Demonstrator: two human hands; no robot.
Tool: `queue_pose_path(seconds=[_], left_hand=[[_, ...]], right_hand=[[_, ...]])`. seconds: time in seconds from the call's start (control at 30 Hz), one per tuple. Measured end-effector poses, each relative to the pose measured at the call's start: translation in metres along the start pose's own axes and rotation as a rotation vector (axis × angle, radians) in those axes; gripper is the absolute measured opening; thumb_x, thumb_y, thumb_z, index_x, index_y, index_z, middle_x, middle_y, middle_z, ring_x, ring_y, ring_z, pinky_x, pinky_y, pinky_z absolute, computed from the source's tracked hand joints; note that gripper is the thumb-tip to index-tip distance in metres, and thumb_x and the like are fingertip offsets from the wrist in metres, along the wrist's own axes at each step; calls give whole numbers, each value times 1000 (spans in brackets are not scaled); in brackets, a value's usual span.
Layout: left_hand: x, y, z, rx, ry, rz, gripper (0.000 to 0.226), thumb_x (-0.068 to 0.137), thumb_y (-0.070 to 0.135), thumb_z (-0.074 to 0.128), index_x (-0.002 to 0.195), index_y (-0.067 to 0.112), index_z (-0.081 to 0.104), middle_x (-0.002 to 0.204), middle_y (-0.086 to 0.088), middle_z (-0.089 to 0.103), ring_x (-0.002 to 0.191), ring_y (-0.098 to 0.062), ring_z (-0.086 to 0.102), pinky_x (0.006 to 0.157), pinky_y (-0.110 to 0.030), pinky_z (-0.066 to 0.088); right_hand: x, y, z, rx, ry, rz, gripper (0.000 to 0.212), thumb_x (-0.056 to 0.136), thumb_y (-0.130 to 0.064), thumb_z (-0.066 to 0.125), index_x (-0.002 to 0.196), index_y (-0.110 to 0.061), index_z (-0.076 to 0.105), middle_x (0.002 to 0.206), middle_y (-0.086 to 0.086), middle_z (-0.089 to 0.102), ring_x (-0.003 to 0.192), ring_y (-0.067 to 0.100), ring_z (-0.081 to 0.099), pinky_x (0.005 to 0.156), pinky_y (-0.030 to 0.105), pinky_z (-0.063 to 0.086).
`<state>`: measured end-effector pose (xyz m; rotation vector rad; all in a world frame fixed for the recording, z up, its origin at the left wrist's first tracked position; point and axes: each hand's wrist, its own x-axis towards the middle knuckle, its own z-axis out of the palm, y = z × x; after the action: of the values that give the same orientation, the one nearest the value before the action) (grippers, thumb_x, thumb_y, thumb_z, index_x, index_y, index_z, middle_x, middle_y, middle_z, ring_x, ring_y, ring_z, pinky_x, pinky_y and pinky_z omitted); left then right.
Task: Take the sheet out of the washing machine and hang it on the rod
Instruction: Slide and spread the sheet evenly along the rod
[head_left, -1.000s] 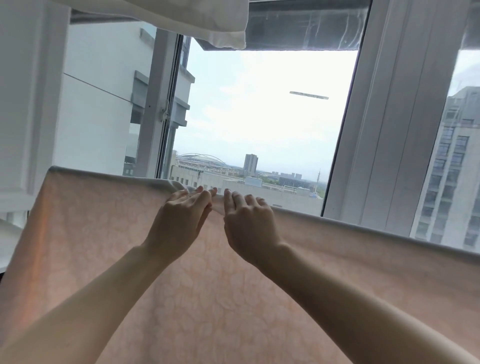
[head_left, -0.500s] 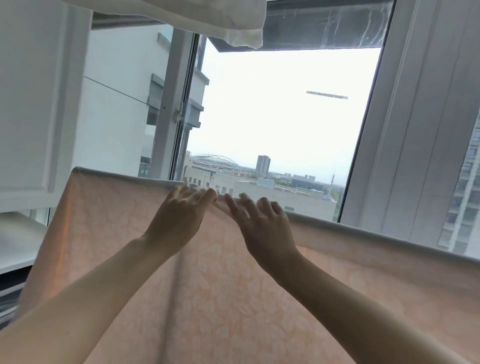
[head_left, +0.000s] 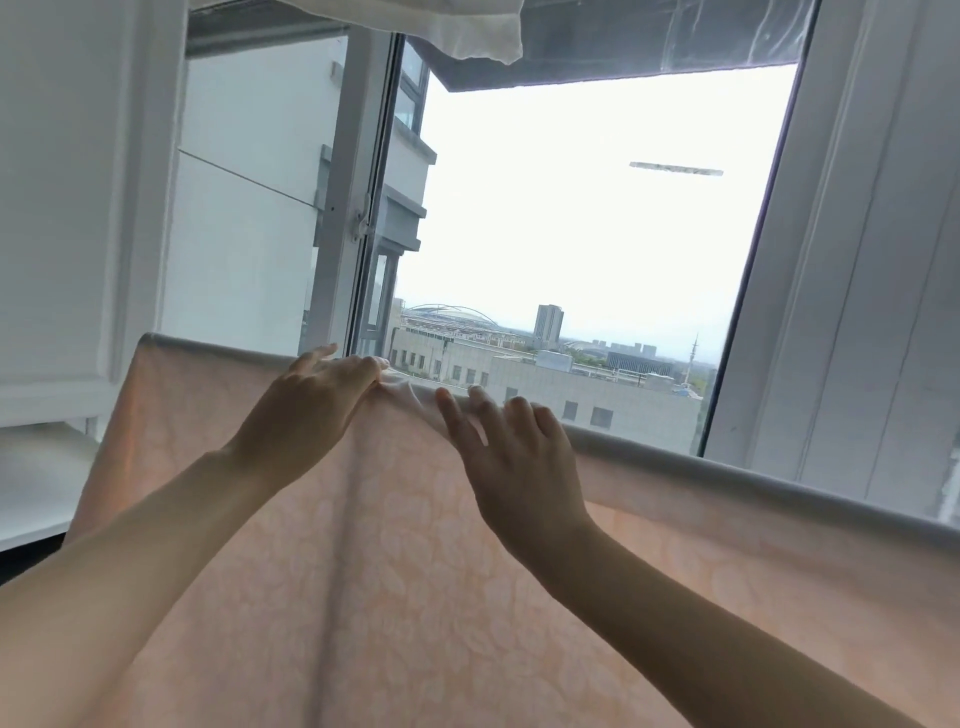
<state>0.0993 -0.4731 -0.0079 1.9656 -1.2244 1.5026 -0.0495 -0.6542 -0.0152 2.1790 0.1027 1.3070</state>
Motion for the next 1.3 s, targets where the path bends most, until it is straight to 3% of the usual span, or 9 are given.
queue_pose_path(seconds=[0.13,0.33,0.4,0.57,0.83,0.97,1.13,1.27,1.3], left_hand=[[-22,-7,9,6,14,152,32,81,0,66,110,9,57,133,-12,60,121,-32,58,105,-55,41],[-38,-14,16,73,18,181,29,82,0,63,98,18,47,147,-12,45,139,-30,38,108,-68,27],[-35,-17,18,85,10,158,30,81,0,65,98,17,47,147,-14,45,139,-30,39,108,-69,24],[-31,-28,25,92,33,149,29,81,4,66,102,14,48,137,-18,55,131,-34,49,110,-67,25],[-28,-44,33,-1,70,188,15,95,17,51,109,13,51,127,-19,60,122,-38,53,109,-59,33],[-20,-46,30,-58,86,178,20,95,19,55,110,8,63,120,-15,63,112,-33,57,104,-56,40],[-19,-60,29,-157,92,226,20,96,20,59,110,8,65,117,-9,62,106,-29,55,95,-51,45],[-20,-71,30,-263,72,234,24,99,26,50,110,9,63,121,-7,62,109,-27,56,90,-45,51],[-21,-73,29,-305,73,253,21,98,23,51,110,9,61,122,-7,62,109,-27,57,90,-44,52]], right_hand=[[-3,3,4,10,33,-14,57,87,-6,24,137,-9,51,125,15,60,91,28,61,76,38,50],[-4,0,10,7,76,-22,53,90,-5,26,136,-11,53,131,17,57,99,31,60,83,41,48],[-3,-3,10,-1,74,-13,53,89,-6,28,135,-13,53,132,17,57,102,32,59,85,42,47],[3,-12,14,-16,-3,34,54,85,-15,63,138,-13,51,139,16,52,112,35,58,92,45,47],[29,-48,21,-72,-90,110,58,86,-22,64,139,-8,47,139,15,52,119,37,55,102,49,41],[54,-75,33,-139,-57,136,47,92,-15,47,136,-2,50,131,16,59,112,35,61,97,47,46],[77,-91,47,-212,-21,168,45,91,-16,59,133,0,53,117,14,67,94,29,67,85,41,53],[73,-87,49,-187,15,138,48,102,-9,18,137,-3,49,122,14,63,91,28,63,80,40,50],[72,-85,48,-180,20,132,48,101,-8,18,138,-4,48,123,14,62,90,28,62,79,40,50]])
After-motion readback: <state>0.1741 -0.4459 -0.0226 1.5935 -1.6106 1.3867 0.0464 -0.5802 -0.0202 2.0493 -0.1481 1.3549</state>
